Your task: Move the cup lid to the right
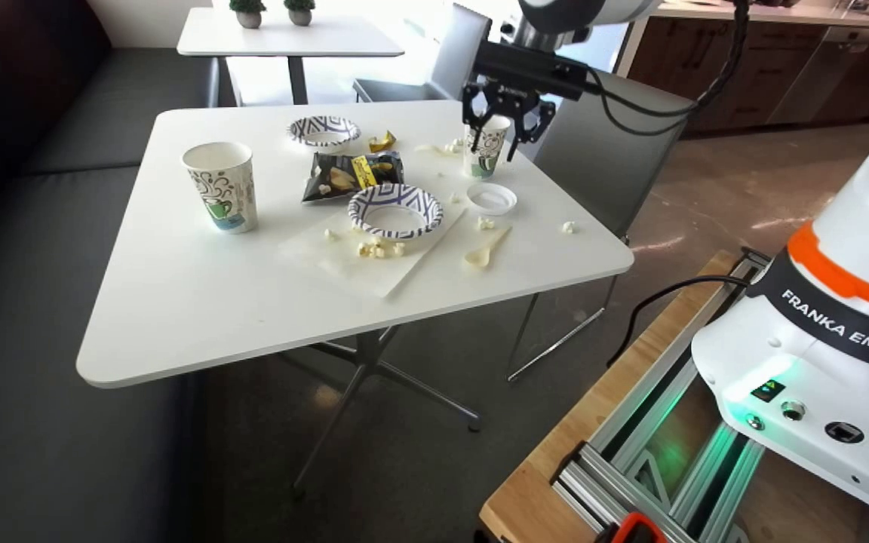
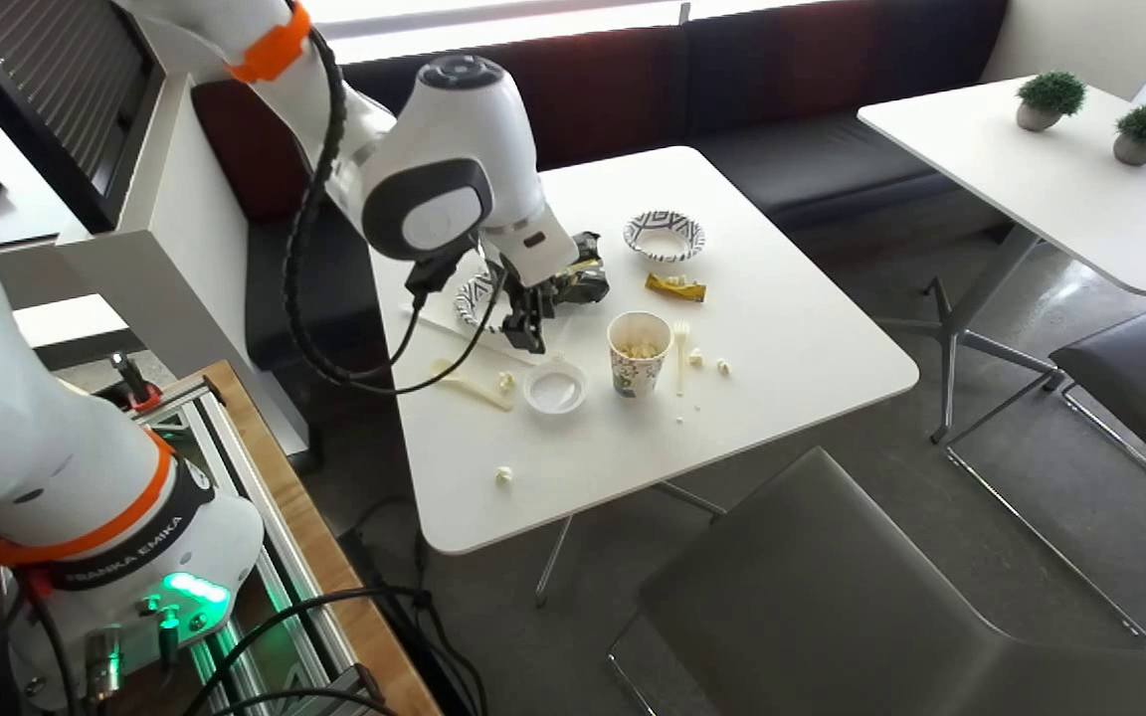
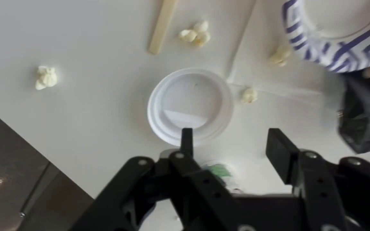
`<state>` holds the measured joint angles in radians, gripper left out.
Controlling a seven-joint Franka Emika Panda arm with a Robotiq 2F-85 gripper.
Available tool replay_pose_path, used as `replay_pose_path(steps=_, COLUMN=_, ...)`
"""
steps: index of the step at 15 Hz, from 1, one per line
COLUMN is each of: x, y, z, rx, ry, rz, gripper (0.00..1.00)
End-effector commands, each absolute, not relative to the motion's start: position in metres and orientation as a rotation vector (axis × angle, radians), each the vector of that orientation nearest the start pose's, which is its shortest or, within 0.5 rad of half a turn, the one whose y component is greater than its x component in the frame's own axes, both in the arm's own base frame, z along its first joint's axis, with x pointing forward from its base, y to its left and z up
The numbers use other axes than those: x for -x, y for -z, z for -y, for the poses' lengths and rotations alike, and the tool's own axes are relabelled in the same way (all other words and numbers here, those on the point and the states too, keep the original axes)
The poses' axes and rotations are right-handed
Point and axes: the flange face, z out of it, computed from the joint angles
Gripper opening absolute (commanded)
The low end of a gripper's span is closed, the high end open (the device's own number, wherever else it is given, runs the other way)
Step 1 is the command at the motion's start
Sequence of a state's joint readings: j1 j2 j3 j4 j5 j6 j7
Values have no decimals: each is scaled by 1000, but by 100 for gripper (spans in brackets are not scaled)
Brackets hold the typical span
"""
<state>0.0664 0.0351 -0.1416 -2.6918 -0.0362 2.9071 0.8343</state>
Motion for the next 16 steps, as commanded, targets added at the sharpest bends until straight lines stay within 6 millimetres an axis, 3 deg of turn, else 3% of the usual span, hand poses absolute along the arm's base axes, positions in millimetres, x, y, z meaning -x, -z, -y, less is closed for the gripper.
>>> replay_pose_path(steps=1, x=-419, y=-286, z=-50, rx=2894, ry=240, rz=-1008, gripper=94)
replay_pose_path(steps=2, x=-422, y=-295, z=-81, rx=2924, ry=230, rz=-920, gripper=99)
replay_pose_path(steps=6, x=-426, y=-340, z=-197, rx=3101, ry=252, rz=-575, gripper=100)
replay_pose_path(steps=10, x=-416, y=-411, z=-297, rx=3184, ry=335, rz=-180, gripper=100)
replay_pose_path(steps=13, x=-412, y=-468, z=-326, rx=3208, ry=501, rz=47, gripper=100)
replay_pose_path(steps=14, x=-409, y=-445, z=-319, rx=3172, ry=436, rz=-65, gripper=100)
replay_pose_path(steps=15, x=-409, y=-458, z=-325, rx=3163, ry=460, rz=-50, gripper=100)
replay_pose_path(steps=16, x=-410, y=-459, z=-325, rx=3161, ry=462, rz=-52, gripper=100)
